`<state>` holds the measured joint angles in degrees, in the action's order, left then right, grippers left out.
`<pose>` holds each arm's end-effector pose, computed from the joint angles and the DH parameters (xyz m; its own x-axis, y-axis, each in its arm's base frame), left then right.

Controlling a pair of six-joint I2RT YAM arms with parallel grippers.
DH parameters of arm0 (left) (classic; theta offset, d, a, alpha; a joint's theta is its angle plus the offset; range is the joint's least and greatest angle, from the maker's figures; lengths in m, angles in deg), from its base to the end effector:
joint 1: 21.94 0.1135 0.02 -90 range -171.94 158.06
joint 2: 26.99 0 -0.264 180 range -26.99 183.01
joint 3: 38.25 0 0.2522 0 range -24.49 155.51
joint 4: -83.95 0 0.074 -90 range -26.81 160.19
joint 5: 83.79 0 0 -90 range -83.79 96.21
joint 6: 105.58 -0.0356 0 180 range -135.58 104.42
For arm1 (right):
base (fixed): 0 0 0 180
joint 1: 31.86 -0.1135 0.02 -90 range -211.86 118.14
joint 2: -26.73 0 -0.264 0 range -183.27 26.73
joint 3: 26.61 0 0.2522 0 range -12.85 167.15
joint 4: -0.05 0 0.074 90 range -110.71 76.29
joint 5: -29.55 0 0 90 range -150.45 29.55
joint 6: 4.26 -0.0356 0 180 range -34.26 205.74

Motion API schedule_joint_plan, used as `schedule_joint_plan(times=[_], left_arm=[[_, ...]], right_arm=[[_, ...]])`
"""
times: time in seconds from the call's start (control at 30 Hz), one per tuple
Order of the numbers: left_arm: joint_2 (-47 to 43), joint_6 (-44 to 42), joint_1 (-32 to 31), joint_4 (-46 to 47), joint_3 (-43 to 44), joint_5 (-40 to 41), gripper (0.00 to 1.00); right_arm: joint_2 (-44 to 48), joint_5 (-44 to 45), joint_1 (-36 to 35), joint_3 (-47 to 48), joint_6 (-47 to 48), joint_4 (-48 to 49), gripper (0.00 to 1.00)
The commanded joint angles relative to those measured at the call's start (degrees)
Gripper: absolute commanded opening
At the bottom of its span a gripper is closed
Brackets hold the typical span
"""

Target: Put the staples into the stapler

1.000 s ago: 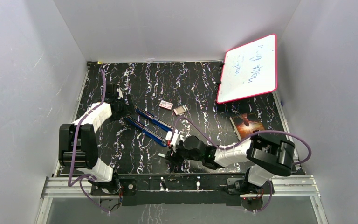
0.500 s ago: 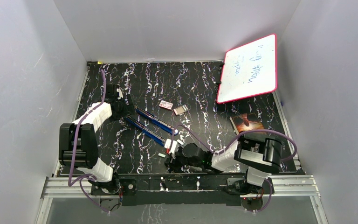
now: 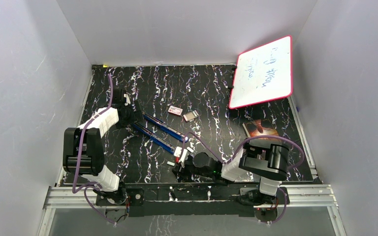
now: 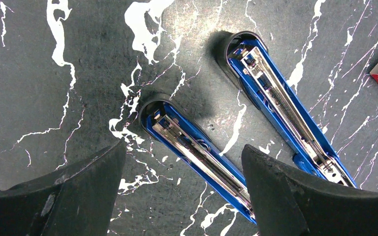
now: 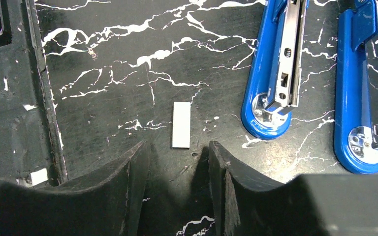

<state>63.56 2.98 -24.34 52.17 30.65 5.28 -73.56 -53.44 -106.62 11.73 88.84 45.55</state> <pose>0.3219 -0.0141 0.1964 -0.7771 -0.2860 -0.5607 -0.2066 0.9574 -0.2020 0.0806 0.2793 0.1197 -0.0242 -0.2930 -0.9558 -0.9295 0.3585 -0.0864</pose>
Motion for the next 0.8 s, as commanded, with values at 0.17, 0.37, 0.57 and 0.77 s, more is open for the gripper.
schedule_joint_plan(times=[0.17, 0.37, 0.57, 0.77], left_arm=[[-0.76, -0.55, 0.37, -0.87, 1.73, -0.65, 0.86], [-0.65, -0.55, 0.36, -0.88, 1.73, -0.68, 0.86], [-0.71, -0.55, 0.35, -0.86, 1.73, -0.74, 0.86], [-0.65, -0.50, 0.33, -0.88, 1.71, -0.85, 0.86]], right_arm=[[-3.00, 0.18, -0.07, 0.86, -0.21, -0.79, 0.45], [-4.09, 0.16, 0.03, 1.81, -0.35, -1.73, 0.38], [-4.56, -0.03, -0.02, 2.40, -0.46, -2.37, 0.33], [-4.49, -0.09, 0.05, 2.41, -0.46, -2.49, 0.29]])
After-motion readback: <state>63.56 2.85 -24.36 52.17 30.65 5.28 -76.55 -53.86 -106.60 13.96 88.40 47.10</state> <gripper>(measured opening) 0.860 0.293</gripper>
